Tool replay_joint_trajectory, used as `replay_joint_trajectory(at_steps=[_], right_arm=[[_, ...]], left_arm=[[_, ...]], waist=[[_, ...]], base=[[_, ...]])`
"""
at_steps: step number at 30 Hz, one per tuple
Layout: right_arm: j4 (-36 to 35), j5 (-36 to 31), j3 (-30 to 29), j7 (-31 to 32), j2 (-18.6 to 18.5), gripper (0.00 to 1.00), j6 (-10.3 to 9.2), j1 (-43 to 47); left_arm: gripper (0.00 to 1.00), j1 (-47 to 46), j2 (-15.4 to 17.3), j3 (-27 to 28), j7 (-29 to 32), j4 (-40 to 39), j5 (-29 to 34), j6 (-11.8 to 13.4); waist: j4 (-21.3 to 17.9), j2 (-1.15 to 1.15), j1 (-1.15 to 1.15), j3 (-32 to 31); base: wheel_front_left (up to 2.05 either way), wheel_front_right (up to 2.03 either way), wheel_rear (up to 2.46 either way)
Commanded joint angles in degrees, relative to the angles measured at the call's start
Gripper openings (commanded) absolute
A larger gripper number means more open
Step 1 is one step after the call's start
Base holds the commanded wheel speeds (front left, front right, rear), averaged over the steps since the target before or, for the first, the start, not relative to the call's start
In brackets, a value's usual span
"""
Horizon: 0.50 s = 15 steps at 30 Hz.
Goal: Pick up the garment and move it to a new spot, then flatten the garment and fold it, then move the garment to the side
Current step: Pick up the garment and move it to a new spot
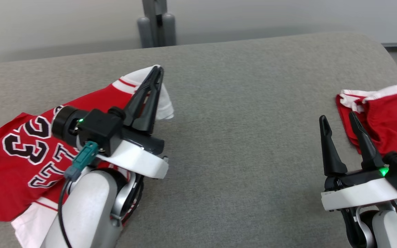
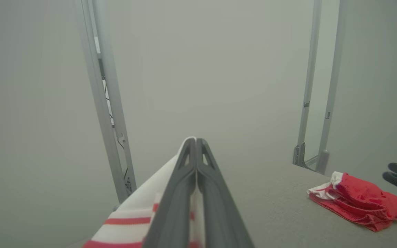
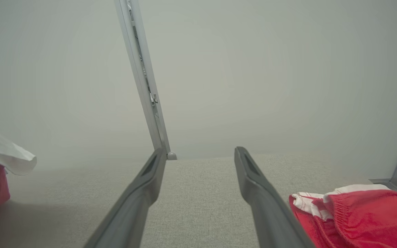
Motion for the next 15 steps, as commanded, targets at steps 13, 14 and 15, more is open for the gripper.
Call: replay_joint_trajectory(at_steps=[13, 14, 15], right_arm=[[3.7, 5.4, 1.9, -5.1, -0.2, 1.00, 0.02, -2.0], [3.8, 5.7, 2.1, -5.4, -0.2, 1.00, 0.02, -2.1], [4.1, 6.0, 2.1, -5.5, -0.2, 1.00, 0.02, -2.3]], left_arm=[[0.00, -13.8, -4.2, -8.6, 0.6, 9.4, 1.0, -4.6], [0.00, -14.4, -4.3, -9.1, 0.7, 10.4, 1.1, -4.7], [0.00, -14.9, -4.4, -9.5, 0.8, 11.6, 0.8, -4.8]], waist=[[-18.7, 0.00, 0.00, 11.9], [-19.1, 0.00, 0.00, 12.5], [-19.4, 0.00, 0.00, 13.1]], base=[[0.00, 0.00, 0.00], [0.00, 0.00, 0.00], [0.00, 0.00, 0.00]])
